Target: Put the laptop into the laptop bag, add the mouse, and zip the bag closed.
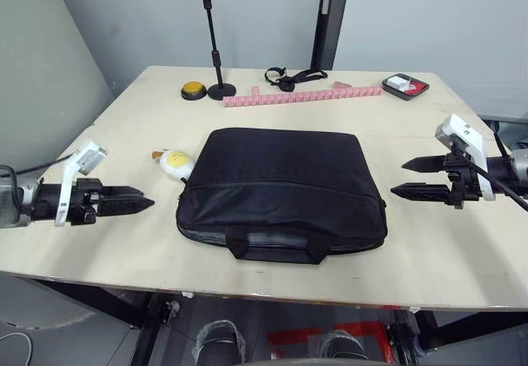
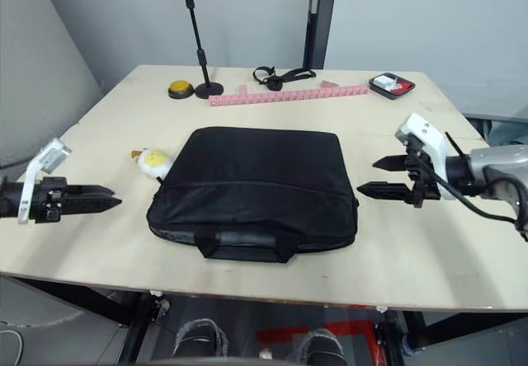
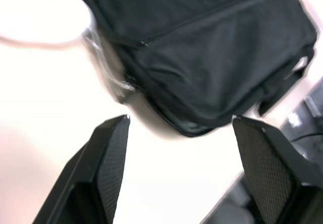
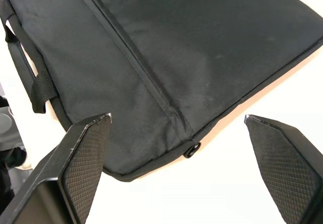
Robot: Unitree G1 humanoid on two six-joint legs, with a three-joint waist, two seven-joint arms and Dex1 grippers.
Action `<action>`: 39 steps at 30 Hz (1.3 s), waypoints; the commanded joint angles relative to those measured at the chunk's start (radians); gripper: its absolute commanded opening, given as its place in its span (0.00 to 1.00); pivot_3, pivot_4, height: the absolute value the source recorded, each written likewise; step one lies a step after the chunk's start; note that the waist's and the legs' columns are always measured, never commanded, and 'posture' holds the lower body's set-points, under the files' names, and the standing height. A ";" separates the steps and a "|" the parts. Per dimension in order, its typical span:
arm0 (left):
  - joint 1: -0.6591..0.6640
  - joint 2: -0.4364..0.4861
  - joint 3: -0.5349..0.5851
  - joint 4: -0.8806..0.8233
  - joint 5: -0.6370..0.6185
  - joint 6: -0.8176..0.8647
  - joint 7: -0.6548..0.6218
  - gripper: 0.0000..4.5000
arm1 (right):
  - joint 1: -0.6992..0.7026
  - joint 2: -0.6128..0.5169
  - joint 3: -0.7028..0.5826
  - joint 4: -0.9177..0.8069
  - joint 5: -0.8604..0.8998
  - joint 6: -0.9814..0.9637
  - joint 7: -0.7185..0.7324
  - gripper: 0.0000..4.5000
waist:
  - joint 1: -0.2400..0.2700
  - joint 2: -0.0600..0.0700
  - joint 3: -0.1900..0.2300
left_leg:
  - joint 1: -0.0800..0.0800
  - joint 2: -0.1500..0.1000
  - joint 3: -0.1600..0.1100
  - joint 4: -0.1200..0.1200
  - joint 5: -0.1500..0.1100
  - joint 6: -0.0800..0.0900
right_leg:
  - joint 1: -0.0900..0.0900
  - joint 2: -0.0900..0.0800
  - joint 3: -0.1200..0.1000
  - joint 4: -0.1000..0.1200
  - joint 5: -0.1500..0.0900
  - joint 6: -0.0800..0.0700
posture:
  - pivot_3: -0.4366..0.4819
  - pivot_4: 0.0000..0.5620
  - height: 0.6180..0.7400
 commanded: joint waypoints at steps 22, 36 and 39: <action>-0.234 -0.271 0.044 -0.210 0.166 -0.304 -0.130 0.99 | 0.073 0.083 -0.206 -0.051 0.204 -0.086 -0.012 1.00 | 0.006 0.000 -0.001 | 0.001 0.000 0.003 0.004 0.001 0.002 | 0.000 -0.002 0.000 0.006 -0.001 -0.003 | 0.48 0.27 1.00; -0.178 -0.297 0.057 -0.312 0.133 -0.227 -0.172 0.99 | 0.048 0.133 -0.144 -0.137 0.273 -0.059 -0.068 1.00 | 0.002 0.000 -0.001 | 0.000 0.000 0.003 0.004 0.001 0.002 | -0.001 -0.002 0.000 0.006 -0.001 -0.003 | 0.48 0.27 1.00; -0.140 -0.284 0.091 -0.327 0.128 -0.232 -0.176 0.99 | 0.048 0.137 -0.130 -0.152 0.281 -0.051 -0.076 1.00 | 0.002 0.000 -0.001 | 0.000 0.000 0.003 0.004 0.001 0.002 | -0.001 -0.002 0.000 0.006 -0.001 -0.003 | 0.48 0.27 1.00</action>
